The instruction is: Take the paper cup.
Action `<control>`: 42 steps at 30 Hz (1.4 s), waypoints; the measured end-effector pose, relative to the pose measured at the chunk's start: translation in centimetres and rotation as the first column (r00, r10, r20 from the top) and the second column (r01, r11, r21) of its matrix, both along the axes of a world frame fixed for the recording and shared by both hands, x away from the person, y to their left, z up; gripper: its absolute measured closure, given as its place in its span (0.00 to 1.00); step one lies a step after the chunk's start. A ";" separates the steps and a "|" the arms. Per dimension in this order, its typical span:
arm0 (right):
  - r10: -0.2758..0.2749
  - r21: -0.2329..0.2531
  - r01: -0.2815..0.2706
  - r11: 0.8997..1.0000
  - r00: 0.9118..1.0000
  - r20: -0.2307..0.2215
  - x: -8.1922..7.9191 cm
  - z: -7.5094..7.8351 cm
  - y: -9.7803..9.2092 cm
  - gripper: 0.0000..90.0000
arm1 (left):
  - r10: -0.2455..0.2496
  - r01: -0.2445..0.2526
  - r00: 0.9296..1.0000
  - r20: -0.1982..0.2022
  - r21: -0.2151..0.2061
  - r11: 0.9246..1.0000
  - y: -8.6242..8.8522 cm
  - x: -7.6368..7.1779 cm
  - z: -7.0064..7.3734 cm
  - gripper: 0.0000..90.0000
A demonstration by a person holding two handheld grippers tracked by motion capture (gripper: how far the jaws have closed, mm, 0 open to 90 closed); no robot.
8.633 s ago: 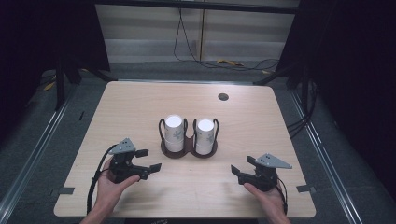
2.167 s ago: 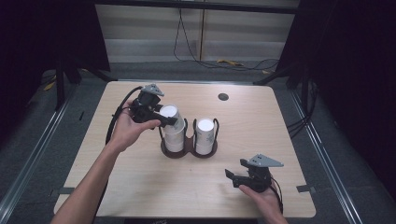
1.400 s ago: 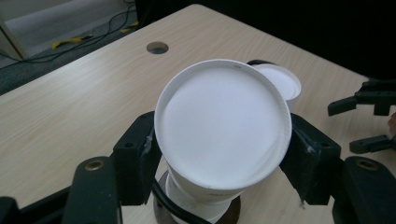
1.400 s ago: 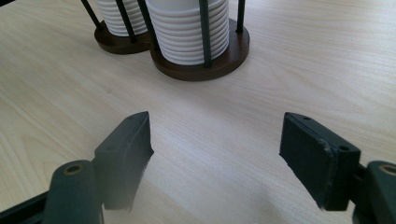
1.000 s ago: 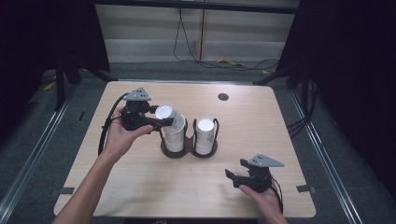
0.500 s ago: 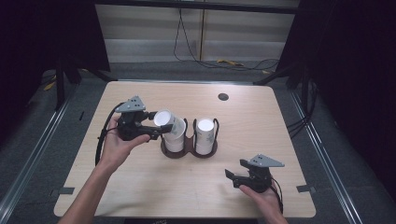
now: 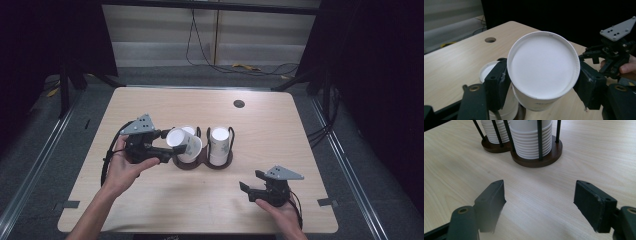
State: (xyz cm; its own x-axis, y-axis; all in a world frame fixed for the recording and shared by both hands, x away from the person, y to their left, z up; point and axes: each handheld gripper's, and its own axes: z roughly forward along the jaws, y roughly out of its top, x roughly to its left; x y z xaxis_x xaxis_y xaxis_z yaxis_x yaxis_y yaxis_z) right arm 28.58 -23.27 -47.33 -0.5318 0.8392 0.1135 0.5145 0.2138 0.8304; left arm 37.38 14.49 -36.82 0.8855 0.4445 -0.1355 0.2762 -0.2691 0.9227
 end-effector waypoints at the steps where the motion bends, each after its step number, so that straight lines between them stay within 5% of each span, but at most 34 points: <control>1: 0.000 0.004 0.000 1.000 1.000 -0.004 0.0 0.1 0.1 0.28 | -0.005 0.005 1.000 0.000 0.002 1.000 -0.1 -0.1 -0.1 0.39; 11: 0.098 0.045 -0.099 0.994 0.995 0.023 -0.1 1.4 1.3 0.23 | -0.021 0.022 1.000 -0.021 0.046 0.999 -0.6 -0.8 -1.9 0.39; 22: 0.180 0.074 -0.183 0.980 0.983 0.047 0.9 2.1 2.9 0.19 | -0.106 0.111 0.993 -0.053 0.094 0.989 -2.4 -1.0 -4.5 0.38; 34: 0.238 0.089 -0.242 0.966 0.970 0.055 0.5 1.4 3.6 0.18 | -0.130 0.141 0.986 -0.109 0.099 0.985 -2.8 -1.7 -7.0 0.39; 42: 0.284 0.094 -0.289 0.953 0.957 0.066 0.3 1.0 4.4 0.20 | -0.153 0.163 0.981 -0.115 0.079 0.984 -2.9 -2.1 -7.2 0.38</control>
State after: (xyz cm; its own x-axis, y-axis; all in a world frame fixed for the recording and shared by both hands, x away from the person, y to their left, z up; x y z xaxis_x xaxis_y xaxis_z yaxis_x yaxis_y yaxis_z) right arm 28.92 -18.85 -46.36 -0.7556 0.6361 0.1565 0.4003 0.2592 0.8790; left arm 35.32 11.58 -44.04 0.9276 0.3147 -0.2014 0.3210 -0.3956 0.8605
